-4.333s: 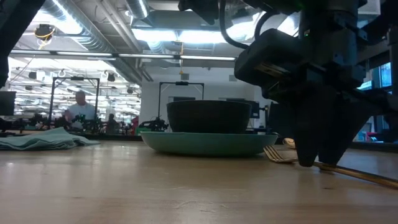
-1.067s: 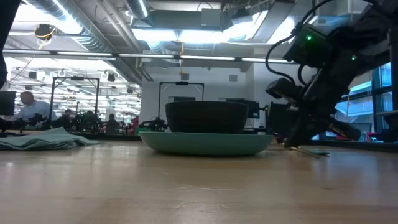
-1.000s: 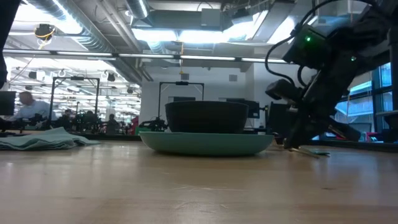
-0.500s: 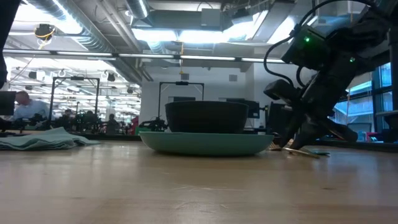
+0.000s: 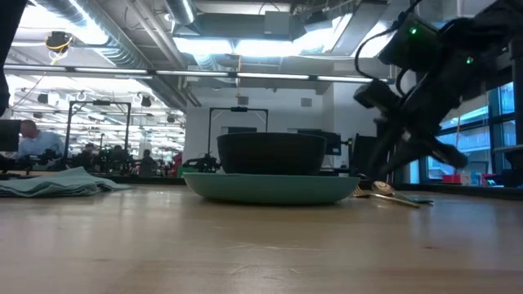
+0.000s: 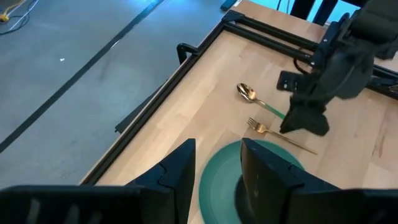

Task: Set table place
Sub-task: Put the green spoon into the black bowl

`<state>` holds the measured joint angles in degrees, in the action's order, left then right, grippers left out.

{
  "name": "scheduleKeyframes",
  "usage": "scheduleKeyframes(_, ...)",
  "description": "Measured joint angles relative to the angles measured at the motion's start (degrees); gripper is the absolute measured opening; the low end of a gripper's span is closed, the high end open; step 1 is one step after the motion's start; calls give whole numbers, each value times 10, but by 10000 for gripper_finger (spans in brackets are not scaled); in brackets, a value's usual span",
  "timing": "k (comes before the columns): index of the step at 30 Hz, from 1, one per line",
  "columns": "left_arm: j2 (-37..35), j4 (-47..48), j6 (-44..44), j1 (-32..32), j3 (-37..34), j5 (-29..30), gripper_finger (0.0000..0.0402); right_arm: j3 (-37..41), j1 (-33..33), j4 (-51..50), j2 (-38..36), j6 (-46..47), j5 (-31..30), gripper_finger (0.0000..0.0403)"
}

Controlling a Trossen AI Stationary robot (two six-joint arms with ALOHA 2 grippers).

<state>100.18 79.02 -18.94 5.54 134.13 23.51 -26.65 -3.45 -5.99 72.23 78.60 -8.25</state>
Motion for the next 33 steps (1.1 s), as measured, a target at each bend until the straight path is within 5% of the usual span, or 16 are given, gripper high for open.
scheduleKeyframes(12,0,4,0,-1,0,0,121,0,-54,-228,-114,-13,-55,100)
scheduleKeyframes(33,0,4,0,0,0,0,121,-1,-122,-69,16,-84,-37,100)
